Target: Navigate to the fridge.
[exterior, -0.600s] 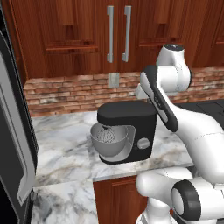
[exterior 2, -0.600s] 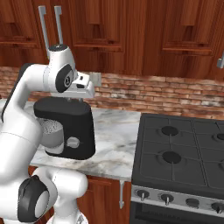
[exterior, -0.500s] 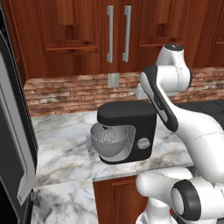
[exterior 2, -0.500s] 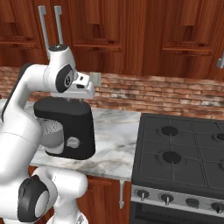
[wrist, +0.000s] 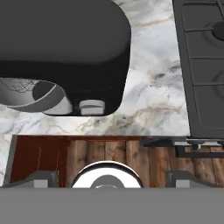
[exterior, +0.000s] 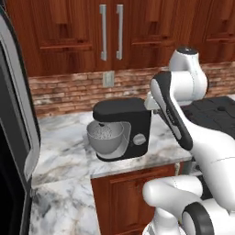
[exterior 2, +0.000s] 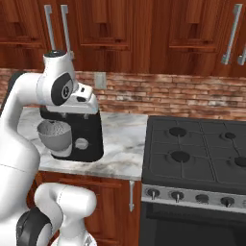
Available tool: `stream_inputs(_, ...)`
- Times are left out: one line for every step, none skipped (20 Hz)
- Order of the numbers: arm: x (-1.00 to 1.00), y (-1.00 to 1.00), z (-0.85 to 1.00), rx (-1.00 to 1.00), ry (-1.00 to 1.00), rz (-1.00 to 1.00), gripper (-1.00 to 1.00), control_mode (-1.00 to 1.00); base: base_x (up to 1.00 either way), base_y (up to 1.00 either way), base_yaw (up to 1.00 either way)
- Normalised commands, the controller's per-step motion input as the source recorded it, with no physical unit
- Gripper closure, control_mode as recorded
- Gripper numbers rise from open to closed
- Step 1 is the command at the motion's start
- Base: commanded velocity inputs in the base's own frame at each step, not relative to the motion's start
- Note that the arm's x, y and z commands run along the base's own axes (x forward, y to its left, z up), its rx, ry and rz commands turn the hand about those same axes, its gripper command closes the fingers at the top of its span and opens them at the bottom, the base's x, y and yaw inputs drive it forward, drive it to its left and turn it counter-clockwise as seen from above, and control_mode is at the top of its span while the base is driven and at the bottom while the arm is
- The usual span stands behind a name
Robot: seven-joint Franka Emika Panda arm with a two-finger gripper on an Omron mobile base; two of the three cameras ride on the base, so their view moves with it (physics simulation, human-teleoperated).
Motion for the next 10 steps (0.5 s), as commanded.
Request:
stream_inputs(0.0, 0.0, 0.0, 0.0, 0.0, 0.0, -1.0, 1.0, -0.96, -0.39, -0.49)
stream_inputs(0.0, 0.0, 0.0, 0.0, 0.0, 0.0, -1.0, 1.0, -0.91, -0.43, -0.54)
stream_inputs(0.0, 0.0, 0.0, 0.0, 0.0, 0.0, -1.0, 1.0, -0.83, -0.44, -0.61)
stream_inputs(0.0, 0.0, 0.0, 0.0, 0.0, 0.0, -1.0, 1.0, -0.65, -0.45, -0.67)
stream_inputs(0.0, 0.0, 0.0, 0.0, 0.0, 0.0, -1.0, 1.0, -0.54, -0.44, -0.68)
stream_inputs(0.0, 0.0, 0.0, 0.0, 0.0, 0.0, -1.0, 1.0, -0.51, -0.45, -0.71)
stream_inputs(0.0, 0.0, 0.0, 0.0, 0.0, 0.0, -1.0, 1.0, -0.41, -0.39, -0.76)
stream_inputs(0.0, 0.0, 0.0, 0.0, 0.0, 0.0, -1.0, 1.0, -0.31, -0.35, -0.8)
stream_inputs(0.0, 0.0, 0.0, 0.0, 0.0, 0.0, -1.0, 1.0, -0.2, -0.31, -0.83)
stream_inputs(0.0, 0.0, 0.0, 0.0, 0.0, 0.0, -1.0, 1.0, -0.12, -0.29, -0.86)
